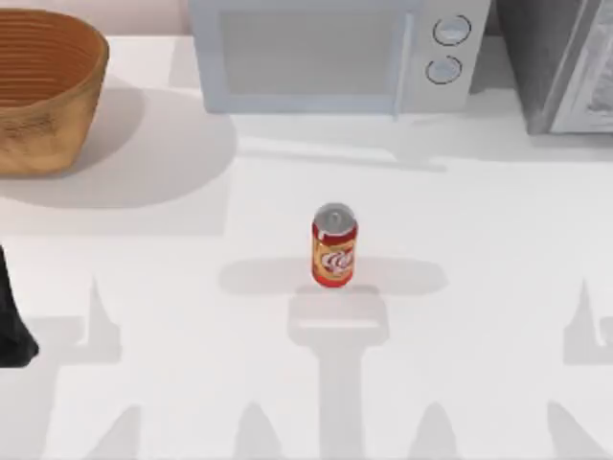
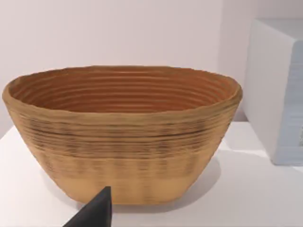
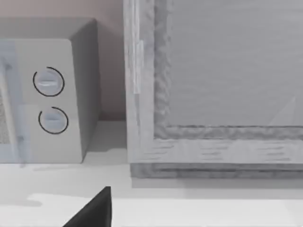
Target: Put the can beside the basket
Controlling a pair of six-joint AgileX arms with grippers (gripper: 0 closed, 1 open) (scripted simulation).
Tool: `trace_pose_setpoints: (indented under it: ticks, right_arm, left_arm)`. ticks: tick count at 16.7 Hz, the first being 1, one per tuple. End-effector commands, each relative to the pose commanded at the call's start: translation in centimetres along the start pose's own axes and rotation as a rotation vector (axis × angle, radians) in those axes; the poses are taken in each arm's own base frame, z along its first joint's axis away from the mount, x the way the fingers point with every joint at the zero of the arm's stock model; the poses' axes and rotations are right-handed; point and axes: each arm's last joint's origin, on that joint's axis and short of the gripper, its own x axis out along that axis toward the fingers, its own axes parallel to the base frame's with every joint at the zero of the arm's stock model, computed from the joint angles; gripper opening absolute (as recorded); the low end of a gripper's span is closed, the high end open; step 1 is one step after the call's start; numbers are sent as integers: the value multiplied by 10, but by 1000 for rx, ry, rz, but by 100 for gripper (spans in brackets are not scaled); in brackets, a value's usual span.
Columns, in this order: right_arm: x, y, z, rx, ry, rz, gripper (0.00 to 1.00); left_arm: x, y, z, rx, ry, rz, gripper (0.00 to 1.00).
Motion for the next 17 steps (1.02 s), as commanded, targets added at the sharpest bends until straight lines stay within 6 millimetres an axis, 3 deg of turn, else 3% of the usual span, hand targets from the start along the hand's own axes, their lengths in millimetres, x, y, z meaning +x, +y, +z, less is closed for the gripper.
trace_pose_setpoints:
  ticks: [5,10,14,17]
  right_arm:
    - [0,0,0,0,0,0,100]
    - [0,0,0,0,0,0,100]
    - [0,0,0,0,0,0,100]
    - [0,0,0,0,0,0,100]
  left_arm:
    - [1,-2,7,5,44,-20,100]
    - [11,-12,45,40,249,-130,100]
    - [39,-31,88,93,495,-267,100]
    - [76,-56,117,150,704,-374,100]
